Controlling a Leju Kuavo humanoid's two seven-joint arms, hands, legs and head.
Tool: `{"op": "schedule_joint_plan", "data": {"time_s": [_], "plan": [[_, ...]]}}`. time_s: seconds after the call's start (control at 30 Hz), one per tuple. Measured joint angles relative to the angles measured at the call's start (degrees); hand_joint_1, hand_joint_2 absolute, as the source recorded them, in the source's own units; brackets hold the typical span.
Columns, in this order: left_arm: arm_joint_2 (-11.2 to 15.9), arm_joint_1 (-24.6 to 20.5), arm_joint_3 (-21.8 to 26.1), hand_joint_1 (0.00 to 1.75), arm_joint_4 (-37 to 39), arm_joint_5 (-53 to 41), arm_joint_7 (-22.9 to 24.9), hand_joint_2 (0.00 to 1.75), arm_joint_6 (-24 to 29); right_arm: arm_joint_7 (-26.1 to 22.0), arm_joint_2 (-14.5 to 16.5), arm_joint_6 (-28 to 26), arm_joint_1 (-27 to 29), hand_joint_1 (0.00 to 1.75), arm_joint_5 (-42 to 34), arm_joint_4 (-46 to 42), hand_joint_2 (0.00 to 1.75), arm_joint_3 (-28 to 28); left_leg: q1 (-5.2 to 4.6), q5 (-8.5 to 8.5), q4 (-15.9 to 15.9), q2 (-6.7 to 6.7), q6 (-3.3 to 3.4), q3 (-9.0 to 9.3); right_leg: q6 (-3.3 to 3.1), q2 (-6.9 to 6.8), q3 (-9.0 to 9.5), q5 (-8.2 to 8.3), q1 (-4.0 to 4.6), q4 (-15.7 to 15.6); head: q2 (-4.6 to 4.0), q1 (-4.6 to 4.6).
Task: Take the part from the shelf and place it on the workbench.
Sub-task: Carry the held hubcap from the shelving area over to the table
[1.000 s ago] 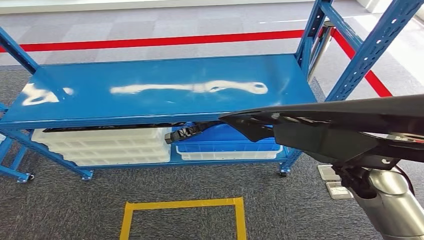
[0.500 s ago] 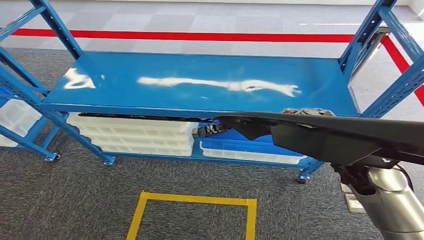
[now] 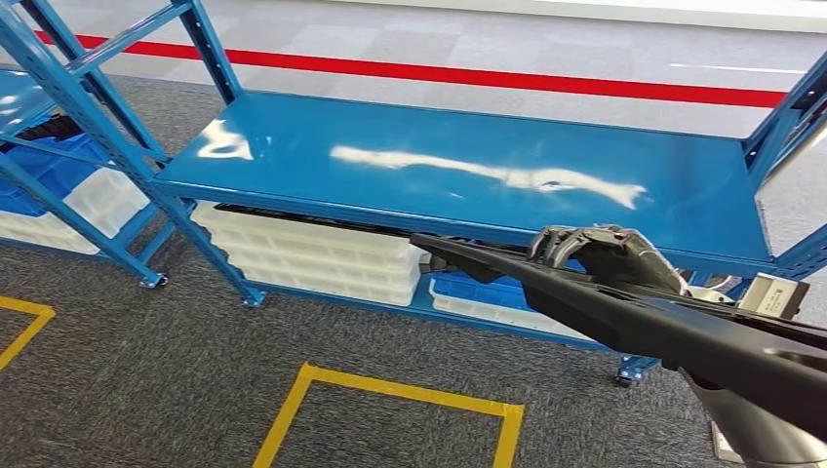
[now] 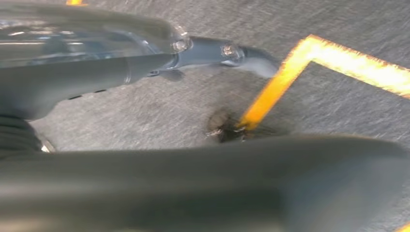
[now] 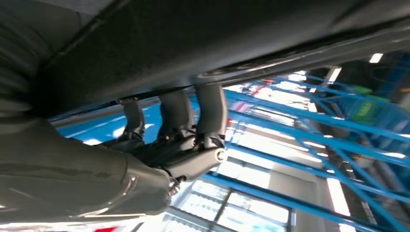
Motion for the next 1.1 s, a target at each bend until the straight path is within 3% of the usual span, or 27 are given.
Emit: {"op": "schedule_joint_plan", "data": {"time_s": [0.07, 0.13, 0.2, 0.23, 0.27, 0.33, 0.4, 0.47, 0.5, 0.57, 0.63, 0.67, 0.7, 0.73, 0.8, 0.87, 0.93, 0.97, 1.0, 1.03, 1.1], "plan": [[-0.15, -0.07, 0.0, 0.0, 0.02, 0.04, 0.0, 1.75, 0.02, -0.45, 0.02, 0.37, -0.03, 1.75, 0.07, -0.38, 1.75, 0.16, 0.04, -1.9, 3.0, 2.29, -0.69, -1.47, -0.47, -1.53, 0.12, 0.07, -0.26, -0.12, 0.0, -0.03], [-0.25, -0.36, 0.0, 0.0, 0.03, 0.14, -0.03, 1.75, 0.04, -0.66, 0.02, 0.81, -0.07, 1.75, 0.14, -0.64, 1.75, 0.26, 0.36, -5.09, 9.68, 5.02, -1.51, -4.65, -0.69, -3.11, 0.13, -0.01, -0.19, -0.13, 0.0, -0.05], [-0.32, -0.39, 0.0, 0.0, 0.04, 0.26, -0.01, 1.75, 0.06, -0.71, 0.02, 1.12, -0.14, 1.75, 0.23, -0.77, 1.75, 0.32, 0.75, -6.36, 14.43, 5.8, -1.96, -6.91, -0.7, -4.65, 0.15, -0.11, -0.18, -0.12, 0.0, -0.05], [-0.37, -0.33, 0.0, 0.0, 0.05, 0.3, 0.04, 1.75, 0.11, -0.74, 0.02, 1.21, -0.2, 1.75, 0.27, -0.86, 1.75, 0.33, 0.86, -5.56, 13.94, 5.98, -2.0, -6.64, -0.67, -5.36, 0.19, -0.16, -0.18, -0.12, 0.0, -0.06], [-0.4, -0.27, 0.0, 0.0, 0.05, 0.33, 0.09, 1.75, 0.21, -0.81, 0.02, 1.26, -0.31, 1.75, 0.29, -0.99, 1.75, 0.34, 0.89, -3.89, 11.31, 6.27, -1.9, -5.29, -0.6, -6.03, 0.27, -0.23, -0.18, -0.12, 0.0, -0.06], [-0.41, -0.31, 0.0, 0.0, 0.04, 0.35, 0.23, 1.75, 0.43, -1.11, 0.02, 1.31, -0.62, 1.75, 0.32, -1.33, 1.75, 0.3, 0.49, -0.62, 3.67, 8.06, -1.39, -1.36, -0.35, -7.23, 0.5, -0.4, -0.12, -0.17, 0.0, -0.06], [-0.4, -0.42, 0.0, 0.0, 0.04, 0.32, 0.42, 1.75, 0.57, -1.5, 0.04, 1.32, -0.82, 1.75, 0.39, -1.55, 1.75, 0.24, -0.14, 0.28, -0.22, 9.57, -0.83, 0.51, 0.14, -8.23, 0.66, -0.55, 0.01, -0.28, 0.0, -0.04], [-0.33, -0.25, 0.0, 0.0, 0.04, 0.19, 0.59, 1.75, 0.83, -1.7, 0.09, 1.34, -0.81, 1.75, 0.58, -1.6, 1.75, 0.26, -0.49, 0.14, -0.52, 9.03, -0.25, 0.48, 0.82, -9.21, 1.11, -0.57, 0.03, -0.73, 0.0, -0.04], [-0.26, -0.06, 0.0, 0.0, 0.03, 0.13, 0.65, 1.75, 0.98, -1.75, 0.12, 1.36, -0.77, 1.75, 0.68, -1.61, 1.75, 0.28, -0.44, 0.33, -0.88, 8.55, 0.1, 0.68, 1.15, -9.01, 1.42, -0.77, -0.03, -0.8, 0.0, -0.03], [-0.14, 0.06, 0.0, 0.0, 0.03, 0.07, 0.69, 1.75, 1.21, -1.86, 0.14, 1.45, -0.69, 1.75, 0.75, -1.64, 1.75, 0.25, -0.19, 0.82, -1.78, 7.65, 0.94, 1.23, 1.33, -6.65, 0.95, -2.46, 0.0, 1.08, 0.0, -0.01], [-0.07, -0.11, 0.0, 0.0, 0.03, 0.07, 0.68, 1.75, 1.3, -1.94, 0.13, 1.55, -0.39, 1.75, 0.78, -1.62, 1.75, 0.16, -0.14, 0.97, -2.07, 6.59, 1.43, 1.43, 0.94, -3.93, -2.05, -5.81, 0.23, 7.29, 0.0, 0.0], [-0.04, -0.18, 0.0, 0.0, 0.03, 0.07, 0.67, 1.75, 1.33, -1.94, 0.11, 1.59, -0.14, 1.75, 0.78, -1.58, 1.75, 0.14, -0.25, 0.95, -2.05, 5.93, 1.55, 1.45, 0.77, -3.4, -3.87, -7.1, 0.37, 10.76, 0.0, 0.01], [-0.03, -0.19, 0.01, 0.0, 0.03, 0.07, 0.63, 1.75, 1.37, -1.94, 0.11, 1.63, 0.09, 1.75, 0.79, -1.53, 1.75, 0.14, -0.36, 0.92, -2.0, 5.22, 1.59, 1.47, 0.68, -3.21, -5.21, -7.5, 0.5, 13.09, 0.0, 0.01], [-0.03, -0.14, 0.01, 0.0, 0.03, 0.07, 0.56, 1.75, 1.41, -1.94, 0.12, 1.69, 0.22, 1.75, 0.79, -1.51, 1.75, 0.14, -0.45, 0.89, -1.92, 4.51, 1.6, 1.49, 0.62, -3.11, -5.72, -6.79, 0.61, 13.58, 0.0, 0.0], [-0.03, -0.07, 0.03, 0.0, 0.03, 0.23, 0.17, 1.75, 1.35, -1.94, 0.14, 1.88, 0.14, 1.75, 0.78, -1.48, 1.75, 0.07, -0.47, 0.68, -1.5, 3.01, 1.49, 1.48, 0.55, -2.25, -3.93, -2.6, 0.64, 8.48, 0.0, 0.0], [0.01, -0.19, 0.08, 0.0, 0.03, 0.6, -0.32, 1.75, 1.2, -2.04, 0.16, 2.19, -0.13, 1.75, 0.75, -1.45, 1.75, -0.3, -0.47, 0.29, -0.6, 1.48, 1.13, 0.92, 0.44, 0.52, -1.59, 0.37, 0.38, 2.36, 0.0, -0.03], [0.09, -0.24, 0.14, 0.0, 0.03, 0.98, -0.54, 1.75, 1.13, -2.26, 0.17, 2.47, -0.33, 1.75, 0.67, -1.39, 1.75, -0.83, -0.29, 0.17, 0.03, 0.11, 0.68, 0.14, 0.16, 1.97, -0.99, 0.45, 0.33, 0.52, 0.0, -0.07], [0.14, -0.15, 0.16, 0.0, 0.03, 1.09, -0.56, 1.75, 1.14, -2.37, 0.19, 2.58, -0.46, 1.75, 0.62, -1.38, 1.75, -1.02, -0.14, 0.23, 0.09, -0.57, 0.51, -0.09, -0.07, 1.45, -0.92, 0.41, 0.38, 0.4, 0.0, -0.08], [0.16, 0.03, 0.19, 0.0, 0.04, 1.16, -0.56, 1.75, 1.13, -2.43, 0.23, 2.67, -0.63, 1.75, 0.57, -1.36, 1.75, -1.12, -0.12, 0.18, 0.16, -0.53, 0.29, -0.18, -0.31, 0.73, -0.77, 0.39, 0.38, 0.31, 0.0, -0.08], [0.15, 0.14, 0.2, 0.0, 0.06, 1.18, -0.56, 1.75, 1.11, -2.47, 0.27, 2.77, -0.76, 1.75, 0.55, -1.35, 1.75, -1.18, -0.19, -0.16, 0.66, 0.34, 0.0, -0.42, -0.6, -0.01, -0.55, 0.34, 0.3, 0.23, 0.0, -0.1], [0.13, 0.03, 0.2, 0.0, 0.09, 1.17, -0.57, 1.75, 1.03, -2.51, 0.31, 2.99, -0.78, 1.75, 0.53, -1.33, 1.75, -1.34, -0.21, -2.14, 4.32, 3.41, -0.74, -2.26, -1.05, -1.7, -0.14, 0.16, 0.14, 0.1, 0.0, -0.14]]}}
